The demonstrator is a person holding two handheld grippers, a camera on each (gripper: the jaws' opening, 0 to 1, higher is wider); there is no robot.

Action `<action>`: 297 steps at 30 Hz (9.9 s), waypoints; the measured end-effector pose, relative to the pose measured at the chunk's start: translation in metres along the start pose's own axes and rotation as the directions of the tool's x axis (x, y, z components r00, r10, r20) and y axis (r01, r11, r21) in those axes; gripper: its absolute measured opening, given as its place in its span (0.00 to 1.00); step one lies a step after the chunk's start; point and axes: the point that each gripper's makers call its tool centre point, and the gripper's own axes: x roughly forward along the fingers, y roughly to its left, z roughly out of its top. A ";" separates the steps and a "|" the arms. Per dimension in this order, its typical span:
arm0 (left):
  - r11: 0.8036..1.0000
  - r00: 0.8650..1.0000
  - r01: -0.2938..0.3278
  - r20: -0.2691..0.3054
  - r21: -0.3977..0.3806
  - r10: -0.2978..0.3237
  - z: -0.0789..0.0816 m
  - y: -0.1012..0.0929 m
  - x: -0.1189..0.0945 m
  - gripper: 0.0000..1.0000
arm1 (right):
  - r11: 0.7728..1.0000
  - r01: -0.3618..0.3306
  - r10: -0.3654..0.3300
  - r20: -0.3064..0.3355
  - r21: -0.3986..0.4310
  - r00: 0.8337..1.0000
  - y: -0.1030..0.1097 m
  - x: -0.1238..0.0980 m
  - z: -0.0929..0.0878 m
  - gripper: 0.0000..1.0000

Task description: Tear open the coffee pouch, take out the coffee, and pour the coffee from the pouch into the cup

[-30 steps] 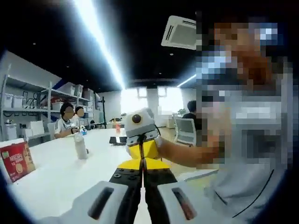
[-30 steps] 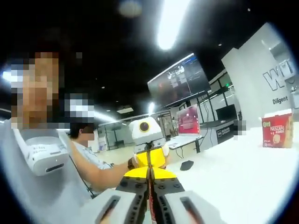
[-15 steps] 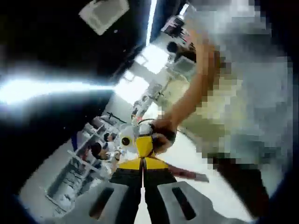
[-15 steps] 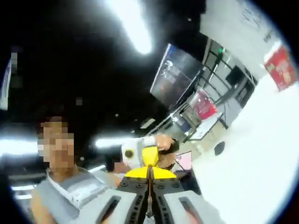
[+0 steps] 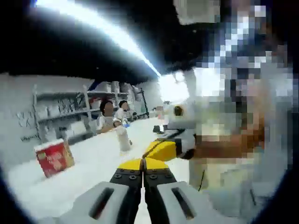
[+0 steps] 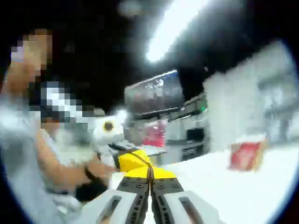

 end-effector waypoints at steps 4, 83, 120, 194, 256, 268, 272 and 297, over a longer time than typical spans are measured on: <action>0.966 0.993 -0.013 0.106 -0.257 0.042 0.001 0.013 0.000 0.01 | 0.880 0.179 -0.215 -0.033 -0.440 0.976 -0.003 0.008 0.000 0.00; 0.478 0.463 -0.854 -0.118 0.205 0.879 -0.050 0.293 -0.192 0.54 | 0.986 0.043 -0.033 -0.062 0.164 0.998 -0.007 0.026 -0.019 0.00; 0.927 0.931 0.365 0.047 -0.086 -0.363 -0.088 -0.058 -0.027 0.26 | 0.870 -0.360 0.388 -0.016 0.335 0.922 0.044 -0.008 -0.017 0.01; 0.991 0.988 -0.131 0.081 0.010 0.130 -0.105 0.066 -0.044 0.12 | 0.942 -0.004 0.000 0.012 0.334 1.000 -0.021 -0.043 -0.117 0.31; 0.991 0.990 -0.131 0.053 0.024 0.129 -0.112 0.071 -0.043 0.12 | 0.824 0.564 -0.546 -0.186 0.059 0.817 -0.292 -0.179 -0.154 0.54; 0.992 0.991 -0.123 0.047 0.038 0.121 -0.113 0.066 -0.041 0.12 | 0.773 0.634 -0.622 -0.199 -0.005 0.757 -0.357 -0.210 -0.161 0.54; 0.993 0.991 -0.121 0.058 0.012 0.120 -0.111 0.069 -0.043 0.12 | 0.758 0.652 -0.638 -0.204 0.005 0.743 -0.377 -0.216 -0.154 0.54; 0.980 0.975 -0.199 0.096 -0.013 0.199 -0.042 0.049 -0.058 0.12 | 0.680 0.733 -0.705 -0.274 0.000 0.655 -0.483 -0.214 -0.166 0.62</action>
